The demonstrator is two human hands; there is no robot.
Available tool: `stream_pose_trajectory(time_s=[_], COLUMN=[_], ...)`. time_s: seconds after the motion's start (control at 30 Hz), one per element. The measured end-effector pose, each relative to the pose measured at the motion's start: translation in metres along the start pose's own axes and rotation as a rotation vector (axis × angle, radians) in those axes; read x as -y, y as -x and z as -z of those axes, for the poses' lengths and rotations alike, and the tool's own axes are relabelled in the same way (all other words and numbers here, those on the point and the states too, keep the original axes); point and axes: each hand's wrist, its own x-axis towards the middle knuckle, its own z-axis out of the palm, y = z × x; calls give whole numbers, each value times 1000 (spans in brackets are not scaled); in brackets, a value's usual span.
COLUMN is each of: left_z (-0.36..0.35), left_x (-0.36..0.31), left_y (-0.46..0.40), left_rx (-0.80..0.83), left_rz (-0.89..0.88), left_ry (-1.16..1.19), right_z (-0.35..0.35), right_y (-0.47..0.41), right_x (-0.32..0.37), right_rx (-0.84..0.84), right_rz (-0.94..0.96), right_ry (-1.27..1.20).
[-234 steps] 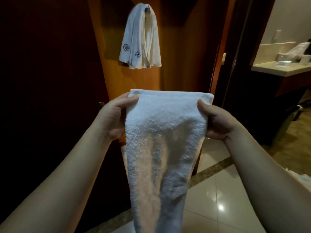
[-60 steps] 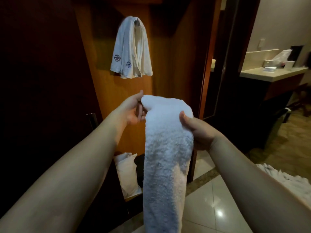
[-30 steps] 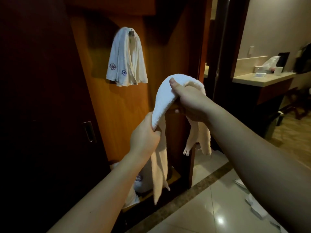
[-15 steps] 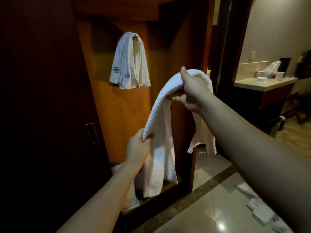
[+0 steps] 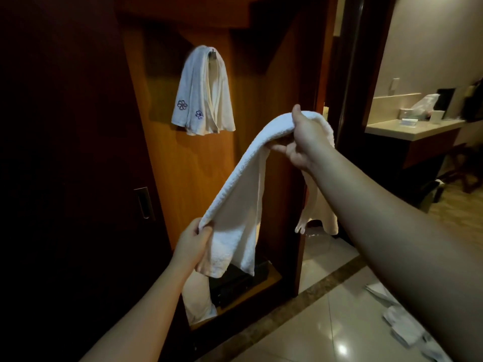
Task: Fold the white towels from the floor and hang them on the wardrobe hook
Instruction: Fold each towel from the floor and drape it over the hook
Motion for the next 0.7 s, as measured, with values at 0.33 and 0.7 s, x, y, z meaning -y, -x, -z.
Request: stream_pose_trajectory(time_s=[0.33,0.7], left_z=[33,116], left_x=[13,-21], left_y=[-16,-21], left_rx=[-175,144], left_rz=[58,-207], left_ry=[-361,942], right_z=[28,51], right_y=[-28,-43], right_x=[-13,-6], right_rx=[-27,-9], right_rz=[-51,-27], right_ry=[-49,-267])
